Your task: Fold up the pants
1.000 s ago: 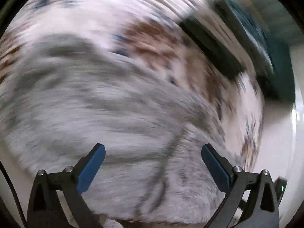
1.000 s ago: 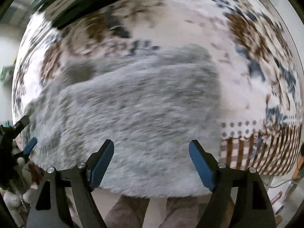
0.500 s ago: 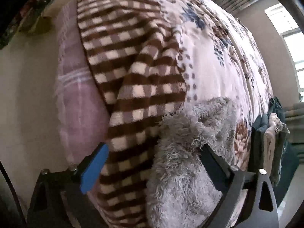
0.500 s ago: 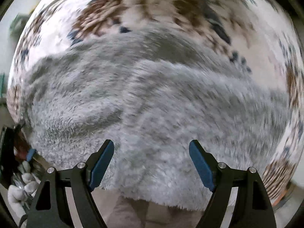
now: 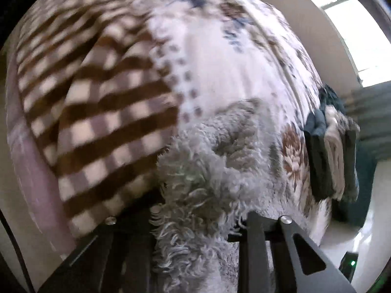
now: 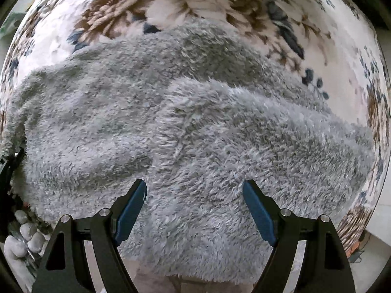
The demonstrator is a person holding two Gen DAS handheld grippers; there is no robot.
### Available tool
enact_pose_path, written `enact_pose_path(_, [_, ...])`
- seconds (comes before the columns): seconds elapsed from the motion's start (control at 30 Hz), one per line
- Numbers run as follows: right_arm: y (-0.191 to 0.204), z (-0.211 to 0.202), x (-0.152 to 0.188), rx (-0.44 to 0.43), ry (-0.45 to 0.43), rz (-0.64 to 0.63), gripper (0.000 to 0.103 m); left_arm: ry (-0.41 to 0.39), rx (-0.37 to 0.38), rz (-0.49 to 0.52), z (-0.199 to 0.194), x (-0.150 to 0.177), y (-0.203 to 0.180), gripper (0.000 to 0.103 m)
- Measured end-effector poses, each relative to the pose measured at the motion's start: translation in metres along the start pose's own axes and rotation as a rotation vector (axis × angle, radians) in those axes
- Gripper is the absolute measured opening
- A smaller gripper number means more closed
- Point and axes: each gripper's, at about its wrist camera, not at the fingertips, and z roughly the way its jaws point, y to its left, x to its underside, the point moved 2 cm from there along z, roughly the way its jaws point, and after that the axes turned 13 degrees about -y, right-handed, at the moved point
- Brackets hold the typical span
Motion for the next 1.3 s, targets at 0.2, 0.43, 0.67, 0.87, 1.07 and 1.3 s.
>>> enact_pose_path(0.2, [-0.018, -0.009, 0.008, 0.017, -0.026, 0.009, 0.083, -0.020, -0.013, 0.147, -0.012, 0.002, -0.028, 0.013])
enact_pose_path(0.43, [-0.051, -0.035, 0.011, 0.151, -0.130, -0.071, 0.083, -0.086, 0.022, 0.342, -0.054, 0.023, -0.094, 0.012])
enact_pose_path(0.67, [-0.111, -0.051, 0.022, 0.088, -0.150, 0.020, 0.083, -0.097, 0.103, 0.487, -0.089, 0.065, -0.173, 0.012])
enact_pose_path(0.87, [-0.168, -0.084, 0.037, -0.045, -0.189, 0.165, 0.083, -0.091, 0.191, 0.575, -0.114, 0.102, -0.234, 0.012])
enact_pose_path(1.07, [-0.263, -0.083, 0.060, 0.024, -0.171, 0.316, 0.083, -0.030, 0.296, 0.683, -0.131, 0.164, -0.301, 0.012])
enact_pose_path(1.3, [-0.362, -0.063, 0.102, 0.157, -0.123, 0.379, 0.083, 0.193, 0.323, 0.813, -0.094, 0.294, -0.353, 0.012])
